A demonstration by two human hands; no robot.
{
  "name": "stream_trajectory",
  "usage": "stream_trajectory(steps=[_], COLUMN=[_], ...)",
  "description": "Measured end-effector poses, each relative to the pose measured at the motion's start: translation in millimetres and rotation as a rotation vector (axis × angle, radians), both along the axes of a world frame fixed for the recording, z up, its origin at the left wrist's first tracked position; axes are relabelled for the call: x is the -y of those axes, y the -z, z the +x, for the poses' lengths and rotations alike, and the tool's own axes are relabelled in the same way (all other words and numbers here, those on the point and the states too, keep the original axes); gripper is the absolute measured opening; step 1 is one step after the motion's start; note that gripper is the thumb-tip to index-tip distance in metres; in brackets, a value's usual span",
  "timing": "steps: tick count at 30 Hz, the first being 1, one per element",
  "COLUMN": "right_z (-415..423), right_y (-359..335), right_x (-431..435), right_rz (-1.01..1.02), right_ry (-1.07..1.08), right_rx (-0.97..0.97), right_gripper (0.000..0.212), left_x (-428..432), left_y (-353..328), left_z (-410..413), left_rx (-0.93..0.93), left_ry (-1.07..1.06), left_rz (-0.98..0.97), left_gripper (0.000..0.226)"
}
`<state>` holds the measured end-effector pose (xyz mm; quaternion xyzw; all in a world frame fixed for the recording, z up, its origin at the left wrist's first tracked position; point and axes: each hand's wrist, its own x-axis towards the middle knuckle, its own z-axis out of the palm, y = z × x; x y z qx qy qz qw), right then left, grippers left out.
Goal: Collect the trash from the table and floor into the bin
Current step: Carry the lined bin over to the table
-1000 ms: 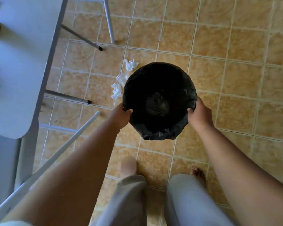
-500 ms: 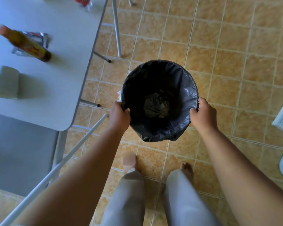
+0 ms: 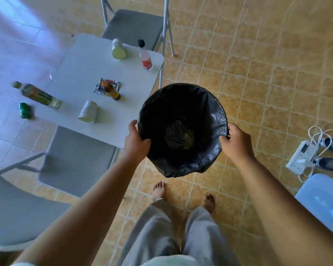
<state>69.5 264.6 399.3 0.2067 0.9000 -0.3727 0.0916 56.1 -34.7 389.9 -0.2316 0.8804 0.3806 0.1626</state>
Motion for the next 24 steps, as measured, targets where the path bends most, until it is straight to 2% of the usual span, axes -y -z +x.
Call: stream_trajectory(steps=[2,9,13,19,24], right_z=[8.2,20.4,13.6,-8.4,-35.8], right_y=[-23.7,-71.8,-87.1,-93.6,-83.1], right_x=[10.7,34.0,38.6,41.0,57.6], right_rz=[0.007,0.01,-0.009,0.028,0.047], right_ry=[-0.039,-0.183,-0.316,-0.458,-0.529], right_rx=[-0.028,-0.091,-0.089,-0.115,-0.118], right_gripper=[0.028,0.028,0.025,0.015,0.01], left_x=[11.5,36.7,34.8,32.3,44.6], left_y=[-24.0,-74.1,-82.8,-82.9,-71.8], left_z=[10.1,55.0,79.5,97.7,96.9], left_rx=[-0.012,-0.08,-0.067,-0.08,-0.098], left_ry=[0.006,-0.111,-0.176,-0.269,-0.362], left_rz=[-0.005,0.01,-0.006,-0.076,0.006], left_gripper=[0.073,0.06,0.05,0.056,0.052])
